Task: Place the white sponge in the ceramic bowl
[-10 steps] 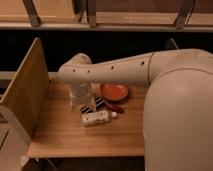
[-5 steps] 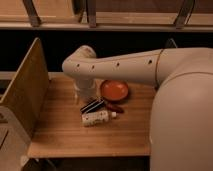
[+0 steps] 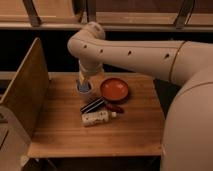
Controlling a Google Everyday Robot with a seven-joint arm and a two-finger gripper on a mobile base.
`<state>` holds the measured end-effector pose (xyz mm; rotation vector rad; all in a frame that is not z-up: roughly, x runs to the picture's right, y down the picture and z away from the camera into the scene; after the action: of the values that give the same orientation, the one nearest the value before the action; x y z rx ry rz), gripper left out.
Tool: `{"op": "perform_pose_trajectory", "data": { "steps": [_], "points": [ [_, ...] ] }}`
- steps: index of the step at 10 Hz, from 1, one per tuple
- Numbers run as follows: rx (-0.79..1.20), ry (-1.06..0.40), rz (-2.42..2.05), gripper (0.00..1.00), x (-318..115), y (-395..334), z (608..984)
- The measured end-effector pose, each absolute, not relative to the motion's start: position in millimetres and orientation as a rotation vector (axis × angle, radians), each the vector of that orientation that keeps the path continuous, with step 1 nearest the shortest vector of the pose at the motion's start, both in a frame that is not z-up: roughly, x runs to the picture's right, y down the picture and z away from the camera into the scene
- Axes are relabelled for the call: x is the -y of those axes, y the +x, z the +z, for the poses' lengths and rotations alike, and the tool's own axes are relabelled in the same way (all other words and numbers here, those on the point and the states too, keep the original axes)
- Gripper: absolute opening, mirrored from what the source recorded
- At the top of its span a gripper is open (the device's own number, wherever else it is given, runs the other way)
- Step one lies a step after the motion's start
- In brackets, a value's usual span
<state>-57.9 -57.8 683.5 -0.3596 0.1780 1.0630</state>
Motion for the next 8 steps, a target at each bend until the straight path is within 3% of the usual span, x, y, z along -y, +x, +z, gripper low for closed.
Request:
{"op": "perform_pose_trajectory", "data": {
  "steps": [3, 8],
  "points": [
    [-0.152, -0.352, 1.043, 0.65, 64, -57, 687],
    [-0.012, -0.432, 0.975, 0.65, 67, -53, 758]
  ]
}}
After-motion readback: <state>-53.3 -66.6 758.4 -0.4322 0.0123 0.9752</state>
